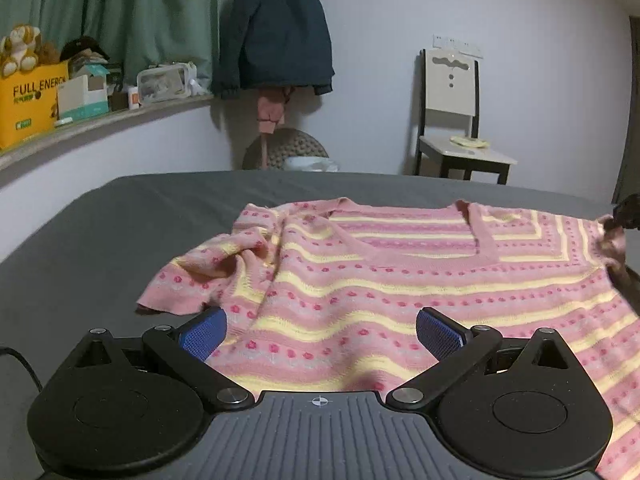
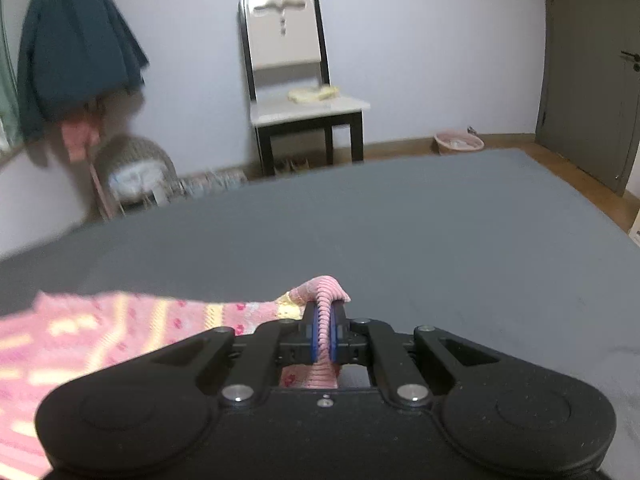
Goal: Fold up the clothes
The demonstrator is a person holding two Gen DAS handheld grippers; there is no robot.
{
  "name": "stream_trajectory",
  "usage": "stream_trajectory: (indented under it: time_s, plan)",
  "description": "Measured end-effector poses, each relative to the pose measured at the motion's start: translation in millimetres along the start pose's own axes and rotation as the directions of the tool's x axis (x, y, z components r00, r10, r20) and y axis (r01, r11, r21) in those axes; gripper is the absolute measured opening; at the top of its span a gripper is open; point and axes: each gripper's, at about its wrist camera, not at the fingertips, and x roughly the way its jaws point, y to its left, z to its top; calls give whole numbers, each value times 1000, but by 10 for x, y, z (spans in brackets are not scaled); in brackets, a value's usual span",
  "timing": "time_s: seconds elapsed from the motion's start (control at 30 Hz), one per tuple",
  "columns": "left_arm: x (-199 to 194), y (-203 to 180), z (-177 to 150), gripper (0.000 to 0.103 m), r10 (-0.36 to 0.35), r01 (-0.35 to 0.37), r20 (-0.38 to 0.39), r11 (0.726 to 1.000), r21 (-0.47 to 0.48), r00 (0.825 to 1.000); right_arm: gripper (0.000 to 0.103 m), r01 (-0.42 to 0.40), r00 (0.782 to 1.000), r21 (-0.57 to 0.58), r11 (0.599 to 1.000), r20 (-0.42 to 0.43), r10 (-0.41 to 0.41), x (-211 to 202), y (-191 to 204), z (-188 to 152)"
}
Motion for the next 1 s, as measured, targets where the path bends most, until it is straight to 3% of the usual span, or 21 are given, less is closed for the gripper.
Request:
stream_trajectory:
  time_s: [0.07,0.13,0.17,0.27,0.4,0.5,0.57,0.63,0.7,0.73,0.8,0.83,1.0]
  plan:
    - [27,32,6,103,28,-28,11,1000,2,1000,12,2,998,36,999,-63,0,138,-34,-63]
    - [39,90,30,103,49,-49,27,999,-22,998,30,22,997,57,998,-79,-17,178,-61,-102]
    - [38,132,50,103,56,-55,37,998,-44,998,46,39,997,56,998,-71,-35,156,-64,-107]
    - [28,306,121,103,49,-43,46,992,-116,998,46,73,997,-17,997,14,-73,-111,32,-67]
    - [77,544,202,103,96,-92,23,984,-153,995,46,-99,981,-241,965,140,135,-715,631,-162]
    - [58,837,227,103,129,-123,4,956,-266,992,46,-307,924,-406,861,90,372,-1151,1352,-429]
    - [-27,1128,212,103,126,-119,-10,901,-417,992,46,-428,860,-495,756,32,509,-1432,1948,-656]
    - [-145,1443,161,103,153,-127,-1,818,-560,988,46,-512,794,-567,644,-26,608,-1700,2557,-889]
    - [-236,1725,91,103,216,-177,-19,744,-644,976,46,-556,737,-636,535,-80,671,-1902,3086,-1122]
    - [-273,1860,60,103,246,-204,-35,708,-677,969,45,-551,722,-683,479,-103,684,-1972,3355,-1288]
    - [-314,2027,-4,103,268,-225,-51,670,-708,962,44,-534,693,-766,359,-152,705,-2112,3891,-1622]
    - [-321,2082,-32,103,272,-226,-53,658,-719,961,44,-519,687,-795,315,-168,706,-2154,4119,-1768]
    - [-268,2217,-110,103,249,-192,-39,631,-752,968,41,-408,756,-860,308,-129,642,-2047,4786,-2256]
